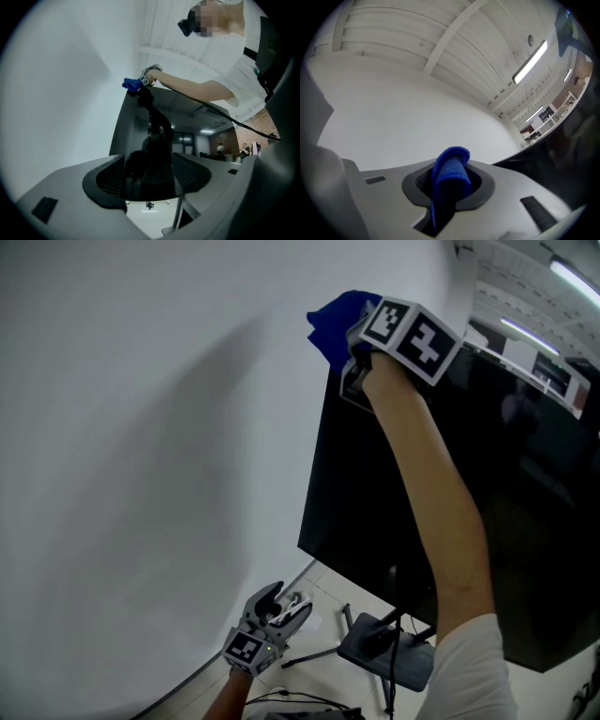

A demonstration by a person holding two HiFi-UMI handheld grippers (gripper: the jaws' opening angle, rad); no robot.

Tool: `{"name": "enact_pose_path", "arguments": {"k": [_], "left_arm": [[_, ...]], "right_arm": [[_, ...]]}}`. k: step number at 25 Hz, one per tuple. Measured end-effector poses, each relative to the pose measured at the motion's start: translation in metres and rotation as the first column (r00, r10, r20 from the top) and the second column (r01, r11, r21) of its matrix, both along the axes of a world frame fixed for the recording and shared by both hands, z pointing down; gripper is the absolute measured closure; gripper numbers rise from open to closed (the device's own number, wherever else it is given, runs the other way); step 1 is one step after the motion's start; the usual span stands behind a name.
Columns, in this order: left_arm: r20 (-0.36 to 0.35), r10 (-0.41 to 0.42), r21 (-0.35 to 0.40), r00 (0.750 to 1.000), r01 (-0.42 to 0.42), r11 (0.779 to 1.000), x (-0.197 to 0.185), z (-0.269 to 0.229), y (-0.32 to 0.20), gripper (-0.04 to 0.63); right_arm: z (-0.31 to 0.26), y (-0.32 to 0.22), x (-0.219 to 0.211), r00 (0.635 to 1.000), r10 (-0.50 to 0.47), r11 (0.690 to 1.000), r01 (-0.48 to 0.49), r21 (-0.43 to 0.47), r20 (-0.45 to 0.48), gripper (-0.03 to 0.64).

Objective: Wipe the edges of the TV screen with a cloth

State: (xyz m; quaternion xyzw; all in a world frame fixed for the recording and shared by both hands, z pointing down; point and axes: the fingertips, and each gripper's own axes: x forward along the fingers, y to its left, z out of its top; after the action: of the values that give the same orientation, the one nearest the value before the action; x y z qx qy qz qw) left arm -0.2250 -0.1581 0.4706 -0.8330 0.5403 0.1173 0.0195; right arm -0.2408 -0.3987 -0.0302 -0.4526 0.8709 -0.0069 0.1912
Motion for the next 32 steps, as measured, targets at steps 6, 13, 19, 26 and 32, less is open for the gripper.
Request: {"name": "enact_pose_path", "arguments": {"k": [6, 13, 19, 26, 32], "left_arm": [[-0.021, 0.109, -0.005, 0.994, -0.109, 0.994, 0.046, -0.012, -0.006, 0.279], [-0.009, 0.237, -0.013, 0.972, -0.237, 0.971, 0.096, -0.010, -0.007, 0.279], [0.004, 0.357, -0.006, 0.934, -0.357, 0.934, 0.146, -0.014, -0.011, 0.279], [0.053, 0.493, 0.000, 0.868, -0.494, 0.869, 0.227, -0.008, -0.001, 0.279], [0.078, 0.603, 0.015, 0.794, -0.606, 0.795, 0.283, 0.001, 0.005, 0.279]], "right_arm": [[0.012, 0.007, 0.033, 0.999, -0.043, 0.997, 0.044, -0.056, 0.013, 0.546], [-0.007, 0.028, 0.116, 0.998, 0.062, 0.998, -0.062, 0.007, 0.006, 0.548], [-0.020, 0.053, 0.192, 0.988, 0.155, 0.986, -0.155, 0.060, 0.004, 0.548], [-0.040, 0.091, 0.325, 0.936, 0.352, 0.930, -0.349, 0.118, -0.005, 0.546], [-0.038, 0.116, 0.460, 0.819, 0.573, 0.813, -0.571, 0.117, 0.014, 0.546]]}}
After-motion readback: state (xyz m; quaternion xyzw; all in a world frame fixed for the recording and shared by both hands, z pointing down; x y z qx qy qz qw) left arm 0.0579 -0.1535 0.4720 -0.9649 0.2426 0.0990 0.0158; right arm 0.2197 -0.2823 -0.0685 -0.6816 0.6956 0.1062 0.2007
